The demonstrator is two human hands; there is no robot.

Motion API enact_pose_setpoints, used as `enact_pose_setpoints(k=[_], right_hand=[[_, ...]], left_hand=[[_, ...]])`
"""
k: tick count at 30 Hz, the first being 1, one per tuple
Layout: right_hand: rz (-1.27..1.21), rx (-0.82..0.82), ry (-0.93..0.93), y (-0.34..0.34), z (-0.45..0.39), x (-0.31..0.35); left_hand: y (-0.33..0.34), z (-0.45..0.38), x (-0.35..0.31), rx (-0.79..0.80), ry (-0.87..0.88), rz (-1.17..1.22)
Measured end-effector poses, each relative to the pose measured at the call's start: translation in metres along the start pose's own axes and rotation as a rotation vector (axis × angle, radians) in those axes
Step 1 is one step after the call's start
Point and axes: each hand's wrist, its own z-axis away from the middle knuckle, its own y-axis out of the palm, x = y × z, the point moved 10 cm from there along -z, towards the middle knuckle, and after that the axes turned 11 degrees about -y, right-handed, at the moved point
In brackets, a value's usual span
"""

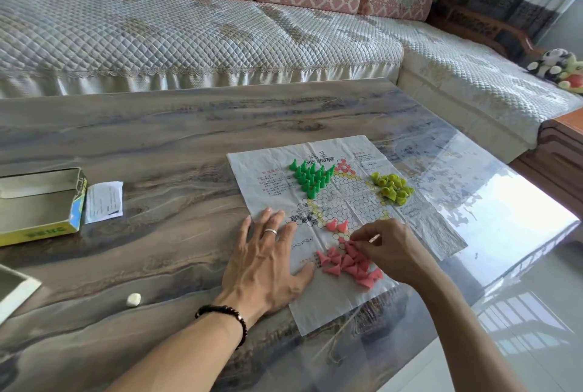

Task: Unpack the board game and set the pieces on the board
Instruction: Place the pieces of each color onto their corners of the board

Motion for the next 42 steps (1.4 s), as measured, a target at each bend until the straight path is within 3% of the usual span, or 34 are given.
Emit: enact_pose_setpoints(k=[8, 19, 29, 42], right_hand=[[0.052, 0.014, -0.006, 0.001, -0.002, -0.001], [-0.084, -0.334, 0.041, -0.033, -0.001, -0.017], [-0.026, -0.268, -0.015, -0.012, -0.014, -0.006], [-0.133, -0.342, 0.030, -0.014, -0.002, -0.015]], left_hand=[[-0.002, 0.001, -0.001, 0.003, 0.006, -0.001], [0.003, -0.001, 0.001, 0.001, 0.011, -0.017], [0.002, -0.002, 0.000, -0.006, 0.018, -0.004], [0.001, -0.001, 0.000, -0.013, 0.014, -0.009]])
